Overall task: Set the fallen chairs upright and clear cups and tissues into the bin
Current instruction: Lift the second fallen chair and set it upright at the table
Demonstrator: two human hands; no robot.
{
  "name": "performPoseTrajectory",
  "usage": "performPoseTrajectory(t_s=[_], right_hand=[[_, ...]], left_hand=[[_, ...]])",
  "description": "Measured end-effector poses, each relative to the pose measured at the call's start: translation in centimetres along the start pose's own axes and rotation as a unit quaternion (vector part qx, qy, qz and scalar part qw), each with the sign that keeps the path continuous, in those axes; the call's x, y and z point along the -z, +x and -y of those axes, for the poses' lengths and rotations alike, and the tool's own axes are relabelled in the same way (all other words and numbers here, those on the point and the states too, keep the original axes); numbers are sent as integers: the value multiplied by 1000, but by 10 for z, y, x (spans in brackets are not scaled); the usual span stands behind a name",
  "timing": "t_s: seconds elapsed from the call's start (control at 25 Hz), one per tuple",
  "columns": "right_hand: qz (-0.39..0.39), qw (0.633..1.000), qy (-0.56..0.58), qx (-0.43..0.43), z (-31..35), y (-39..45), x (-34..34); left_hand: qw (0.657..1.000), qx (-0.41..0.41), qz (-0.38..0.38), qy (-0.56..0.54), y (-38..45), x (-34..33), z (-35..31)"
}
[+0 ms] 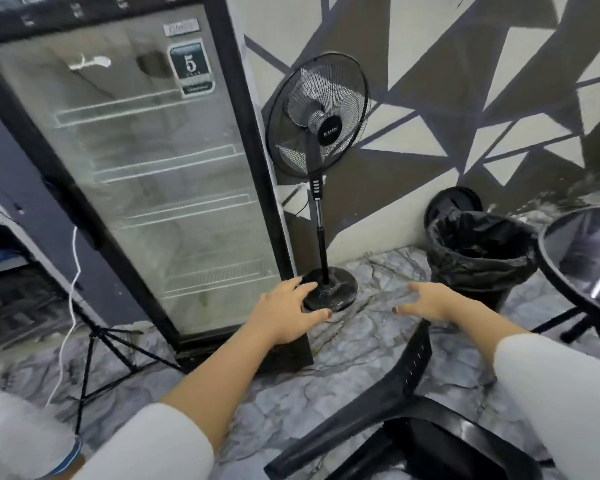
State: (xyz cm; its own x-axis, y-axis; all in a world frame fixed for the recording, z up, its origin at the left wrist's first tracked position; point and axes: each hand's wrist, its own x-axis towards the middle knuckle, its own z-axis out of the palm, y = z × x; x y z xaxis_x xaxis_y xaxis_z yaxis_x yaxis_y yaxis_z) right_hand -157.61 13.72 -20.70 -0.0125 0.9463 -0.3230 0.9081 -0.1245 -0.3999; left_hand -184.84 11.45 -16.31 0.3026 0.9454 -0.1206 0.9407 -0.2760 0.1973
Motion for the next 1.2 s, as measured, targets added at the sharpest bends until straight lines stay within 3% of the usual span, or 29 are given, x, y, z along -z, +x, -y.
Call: performPoseTrajectory(t_s=[0.28, 0.48, 0.68, 0.84, 1.0, 1.2], right_hand=[[-24, 999, 24, -30, 21, 51, 28], [-53, 991, 41, -112, -1, 42, 32], [-69, 966, 100, -229, -4, 44, -14], [-79, 936, 160, -303, 29, 62, -64], [-78, 915, 183, -350, 66, 76, -100], [-89, 901, 182, -384, 78, 90, -123]], left_hand=[[998, -65, 4, -10, 103, 30, 22], [987, -151, 54, 7, 163, 10, 5], [952, -294, 83, 15, 227, -7, 3], [921, -374, 108, 0, 268, -16, 25], [894, -412, 165, 63, 299, -24, 54], [887, -421, 179, 60, 333, -43, 65]])
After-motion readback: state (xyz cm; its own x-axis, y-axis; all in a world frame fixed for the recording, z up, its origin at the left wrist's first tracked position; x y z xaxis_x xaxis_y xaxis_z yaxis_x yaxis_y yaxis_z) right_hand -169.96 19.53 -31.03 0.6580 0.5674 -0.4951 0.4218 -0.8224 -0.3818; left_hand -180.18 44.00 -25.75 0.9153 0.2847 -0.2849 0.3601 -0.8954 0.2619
